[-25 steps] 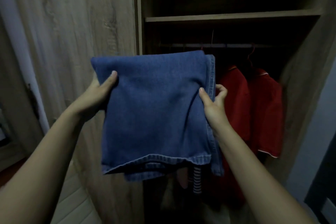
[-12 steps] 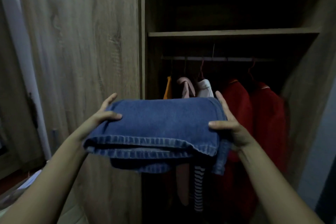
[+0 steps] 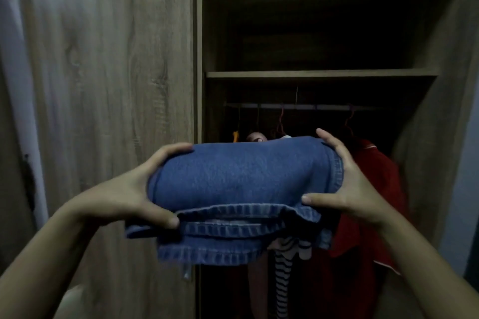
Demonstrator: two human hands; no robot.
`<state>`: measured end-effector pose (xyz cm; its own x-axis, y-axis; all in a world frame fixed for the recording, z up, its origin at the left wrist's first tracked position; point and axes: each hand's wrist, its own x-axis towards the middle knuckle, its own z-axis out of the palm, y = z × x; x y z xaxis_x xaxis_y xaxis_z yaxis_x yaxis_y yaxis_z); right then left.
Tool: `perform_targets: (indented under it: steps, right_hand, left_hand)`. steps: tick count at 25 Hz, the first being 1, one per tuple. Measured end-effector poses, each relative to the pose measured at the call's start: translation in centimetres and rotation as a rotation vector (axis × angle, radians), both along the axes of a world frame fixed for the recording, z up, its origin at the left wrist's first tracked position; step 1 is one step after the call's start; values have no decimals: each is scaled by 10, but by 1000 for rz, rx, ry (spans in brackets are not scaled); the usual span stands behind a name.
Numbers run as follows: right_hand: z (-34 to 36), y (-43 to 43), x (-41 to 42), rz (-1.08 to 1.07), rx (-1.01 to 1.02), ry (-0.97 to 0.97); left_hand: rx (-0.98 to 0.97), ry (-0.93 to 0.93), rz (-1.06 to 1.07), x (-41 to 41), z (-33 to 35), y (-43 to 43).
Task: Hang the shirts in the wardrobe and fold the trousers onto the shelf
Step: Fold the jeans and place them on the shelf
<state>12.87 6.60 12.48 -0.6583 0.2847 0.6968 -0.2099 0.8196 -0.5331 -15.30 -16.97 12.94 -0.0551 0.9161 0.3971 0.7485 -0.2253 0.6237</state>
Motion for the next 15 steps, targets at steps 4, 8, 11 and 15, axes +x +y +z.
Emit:
perform_targets:
  steps: [4,8,11,15]
  right_hand:
    - [29,10,8,-164,150,-6]
    - [59,14,16,-358,420,135]
    - [80,32,28,-538,683,352]
    - [107,63,44,-955,1123,509]
  left_hand:
    - [224,417,291,4,19,27]
    - [659,505,491,19,42,61]
    - [866,633,604,20,56,85]
    - [961,588,800,1,83,133]
